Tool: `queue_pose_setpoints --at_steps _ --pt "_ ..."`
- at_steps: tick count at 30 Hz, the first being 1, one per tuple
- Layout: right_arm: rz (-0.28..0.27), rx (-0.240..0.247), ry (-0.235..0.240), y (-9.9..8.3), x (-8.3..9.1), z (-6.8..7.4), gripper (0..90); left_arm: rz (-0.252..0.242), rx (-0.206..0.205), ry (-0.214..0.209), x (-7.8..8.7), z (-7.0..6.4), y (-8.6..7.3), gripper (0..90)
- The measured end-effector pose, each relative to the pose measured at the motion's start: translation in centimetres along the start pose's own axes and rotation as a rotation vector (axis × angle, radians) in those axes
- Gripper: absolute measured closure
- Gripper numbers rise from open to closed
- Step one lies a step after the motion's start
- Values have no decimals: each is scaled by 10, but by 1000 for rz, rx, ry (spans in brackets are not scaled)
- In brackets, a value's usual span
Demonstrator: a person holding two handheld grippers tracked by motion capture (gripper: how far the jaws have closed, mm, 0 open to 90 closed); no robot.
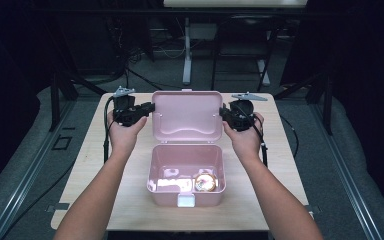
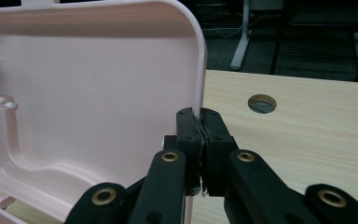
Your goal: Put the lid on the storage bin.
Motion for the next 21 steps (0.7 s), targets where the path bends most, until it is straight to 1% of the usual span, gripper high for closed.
queue_pose_setpoints --at_steps 2,3,4,10,11,13,18,21 --pt "0 -1 2 0 0 0 874 0 -3 -1 -2 -1 -1 790" --pt "-1 -4 4 0 0 0 874 4 -7 -2 -2 -2 -1 817" --pt "-1 -4 3 0 0 0 874 0 -14 6 -2 -3 -1 830" --pt "-9 -9 10 -1 0 0 868 1 -31 12 1 -3 -1 841" --pt "-12 -8 11 -1 0 0 867 5 -30 7 1 -4 -1 843" --pt "-15 -5 11 -1 0 0 864 -4 -20 3 2 -4 0 845" --pt "-17 -4 11 0 -2 -1 855 -7 -24 -3 3 -5 0 848" --pt "-20 -17 15 4 -1 -2 854 -7 -22 -5 4 -5 0 850"
Point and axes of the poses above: each handheld gripper's, and its own axes: x roughly backward along the jaws, y roughly out of its top, z roughly to its left, the point moved 9 cm from there along -x, roughly forward along the jaws, and after that the axes turned 1 degree about -z, right-handed, at the moved point
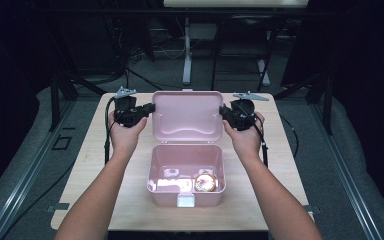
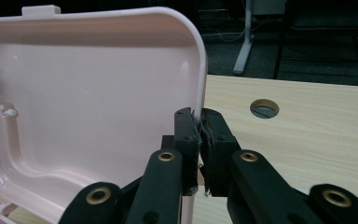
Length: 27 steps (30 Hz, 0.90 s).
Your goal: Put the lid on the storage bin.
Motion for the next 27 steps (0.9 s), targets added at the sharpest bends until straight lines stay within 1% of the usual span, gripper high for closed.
queue_pose_setpoints --at_steps 2,5,9,15,18,24,27 --pt "6 -6 1 2 0 0 854 -1 1 -1 1 -1 0 850" --pt "7 4 -4 4 0 0 860 1 0 -4 2 -1 0 851" --pt "5 15 -16 4 2 1 866 4 21 -14 3 -1 1 854" --pt "-1 19 -18 6 4 2 870 -6 17 -13 5 -2 3 858" --pt "-13 23 -18 7 6 3 872 -15 19 -15 7 -2 4 860" --pt "-26 28 -18 10 9 3 872 -26 7 -13 10 -5 8 862" --pt "-33 35 -18 11 11 4 872 -28 5 -20 12 -6 9 862"
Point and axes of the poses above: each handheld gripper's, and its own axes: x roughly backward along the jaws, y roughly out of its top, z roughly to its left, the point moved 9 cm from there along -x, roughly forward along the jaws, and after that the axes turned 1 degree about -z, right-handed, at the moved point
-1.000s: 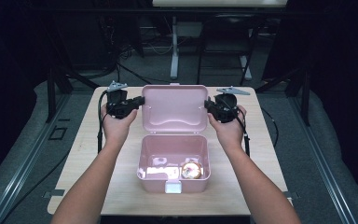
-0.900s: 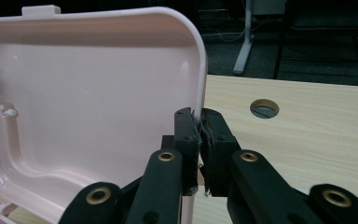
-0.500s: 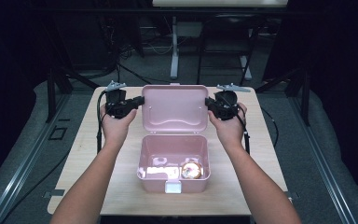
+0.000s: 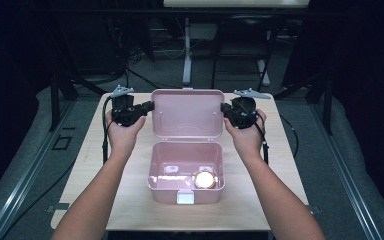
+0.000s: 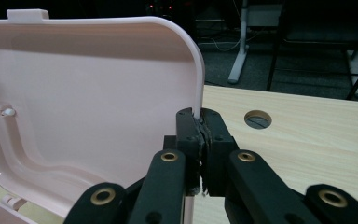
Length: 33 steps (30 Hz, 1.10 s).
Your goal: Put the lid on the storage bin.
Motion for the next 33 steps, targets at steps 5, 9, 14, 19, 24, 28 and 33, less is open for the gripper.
queue_pose_setpoints --at_steps 5,9,14,19,24,28,33 --pt "-8 14 3 1 1 1 872 -4 0 2 1 0 1 862" --pt "-13 15 4 3 1 2 872 -7 3 -1 2 1 1 861" --pt "-17 13 2 4 0 1 872 -12 -1 1 1 1 2 862" --pt "-18 19 3 4 0 1 871 -5 -4 -7 2 1 2 860" --pt "-22 18 5 2 1 1 871 -9 -3 -17 3 0 1 859" --pt "-29 18 10 2 4 2 870 -14 -8 -23 6 -1 1 859" --pt "-33 36 4 1 9 4 868 -18 -13 -30 9 -3 0 859"
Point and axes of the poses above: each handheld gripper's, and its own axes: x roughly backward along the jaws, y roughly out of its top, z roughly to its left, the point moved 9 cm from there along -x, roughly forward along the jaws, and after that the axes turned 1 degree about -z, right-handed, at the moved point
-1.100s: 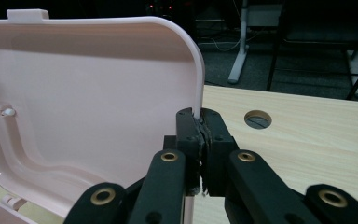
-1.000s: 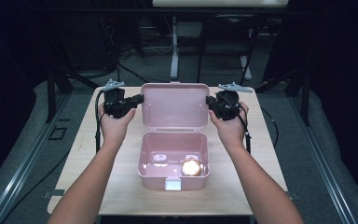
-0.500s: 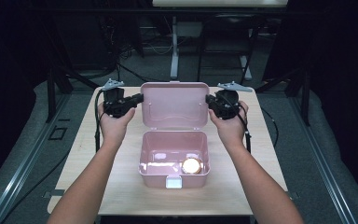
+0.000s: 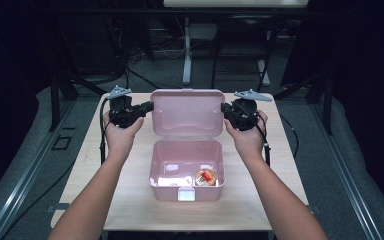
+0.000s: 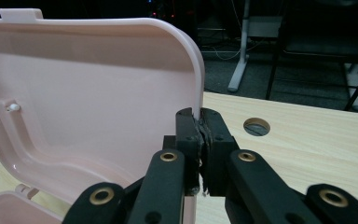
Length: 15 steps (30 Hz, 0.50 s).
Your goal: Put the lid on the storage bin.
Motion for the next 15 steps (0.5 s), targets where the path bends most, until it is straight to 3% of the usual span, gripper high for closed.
queue_pose_setpoints --at_steps 5,15 --pt "-6 26 -6 0 4 3 865 -11 1 -7 4 -1 -1 859" --pt "-15 15 10 -2 13 6 862 -19 -12 -20 11 -6 -3 855"
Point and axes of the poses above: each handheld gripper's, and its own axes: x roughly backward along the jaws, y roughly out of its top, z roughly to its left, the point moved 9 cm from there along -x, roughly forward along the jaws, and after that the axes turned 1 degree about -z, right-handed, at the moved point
